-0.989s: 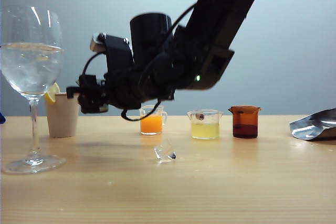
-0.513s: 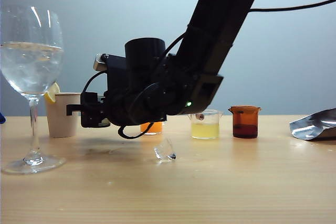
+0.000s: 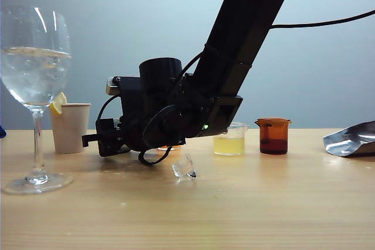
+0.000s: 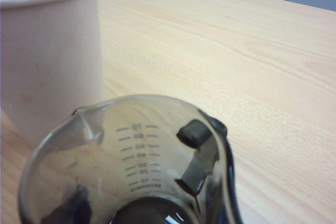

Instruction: Pick up the first measuring cup from the left, pour the coconut rum inside into the goblet, and finally put the measuring cup back in its original place.

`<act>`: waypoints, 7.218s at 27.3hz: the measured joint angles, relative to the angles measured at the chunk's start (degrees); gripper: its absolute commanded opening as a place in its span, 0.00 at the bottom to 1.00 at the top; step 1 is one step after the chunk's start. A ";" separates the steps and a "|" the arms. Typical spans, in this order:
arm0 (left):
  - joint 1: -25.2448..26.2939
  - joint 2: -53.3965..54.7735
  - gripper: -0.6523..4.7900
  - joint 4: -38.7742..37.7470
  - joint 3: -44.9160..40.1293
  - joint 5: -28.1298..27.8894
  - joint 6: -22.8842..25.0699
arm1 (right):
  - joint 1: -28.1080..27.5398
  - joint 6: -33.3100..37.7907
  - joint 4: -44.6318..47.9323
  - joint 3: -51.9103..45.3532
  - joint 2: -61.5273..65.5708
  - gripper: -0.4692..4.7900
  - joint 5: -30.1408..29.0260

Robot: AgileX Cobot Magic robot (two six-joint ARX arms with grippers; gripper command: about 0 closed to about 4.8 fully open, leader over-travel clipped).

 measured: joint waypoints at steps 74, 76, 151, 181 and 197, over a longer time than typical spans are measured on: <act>0.00 -5.29 0.11 -1.33 0.00 0.46 0.74 | 0.87 4.68 -54.99 -1.05 -25.31 0.08 1.25; 0.00 -6.34 0.11 -1.31 0.00 1.09 0.68 | 0.87 4.26 -54.64 -2.69 -29.20 0.08 0.81; -2.12 -35.01 0.11 25.97 -50.23 4.74 -20.35 | -7.13 8.28 -54.05 -83.56 -138.79 0.09 -3.06; 39.39 -35.01 0.11 26.29 -50.23 5.79 -20.61 | -25.55 8.50 -54.07 -83.56 -138.79 0.11 -3.34; 39.41 -35.01 0.11 26.16 -50.23 5.33 -20.61 | -49.29 8.50 -54.07 -83.56 -138.79 0.11 -2.82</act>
